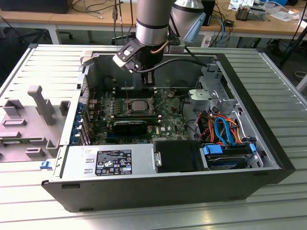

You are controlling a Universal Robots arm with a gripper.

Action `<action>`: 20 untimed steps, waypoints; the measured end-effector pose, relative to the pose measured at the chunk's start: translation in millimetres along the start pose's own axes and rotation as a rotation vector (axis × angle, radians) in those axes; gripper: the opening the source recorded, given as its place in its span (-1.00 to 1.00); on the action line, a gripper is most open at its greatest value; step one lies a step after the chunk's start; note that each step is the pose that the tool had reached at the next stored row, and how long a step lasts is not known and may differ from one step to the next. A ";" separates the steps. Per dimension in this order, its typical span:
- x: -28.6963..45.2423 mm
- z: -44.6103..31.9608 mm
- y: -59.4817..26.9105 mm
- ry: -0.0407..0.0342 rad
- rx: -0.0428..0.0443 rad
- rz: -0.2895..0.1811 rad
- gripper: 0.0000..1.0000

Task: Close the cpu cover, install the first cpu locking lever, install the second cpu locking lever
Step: 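Install the first cpu locking lever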

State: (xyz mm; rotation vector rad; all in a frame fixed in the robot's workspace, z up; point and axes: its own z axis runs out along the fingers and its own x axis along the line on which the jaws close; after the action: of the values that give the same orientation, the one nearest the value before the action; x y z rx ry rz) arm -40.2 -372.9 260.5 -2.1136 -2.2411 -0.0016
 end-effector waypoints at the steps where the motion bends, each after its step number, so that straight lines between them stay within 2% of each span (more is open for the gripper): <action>1: -0.2 -1.0 1.5 -0.0001 0.0002 0.000 -0.79; 3: -0.4 -2.7 3.8 -0.0001 0.0005 0.000 -0.79; 9: -1.5 -6.5 21.9 0.0010 0.0085 0.000 -0.79; 17: -3.3 -8.8 51.1 0.0026 0.0266 0.001 -0.79; 20: -4.1 -9.5 64.5 0.0033 0.0378 0.002 -0.79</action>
State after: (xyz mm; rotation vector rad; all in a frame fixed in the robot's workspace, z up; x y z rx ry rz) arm 24.8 -373.6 267.1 -2.0951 -2.2193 0.0370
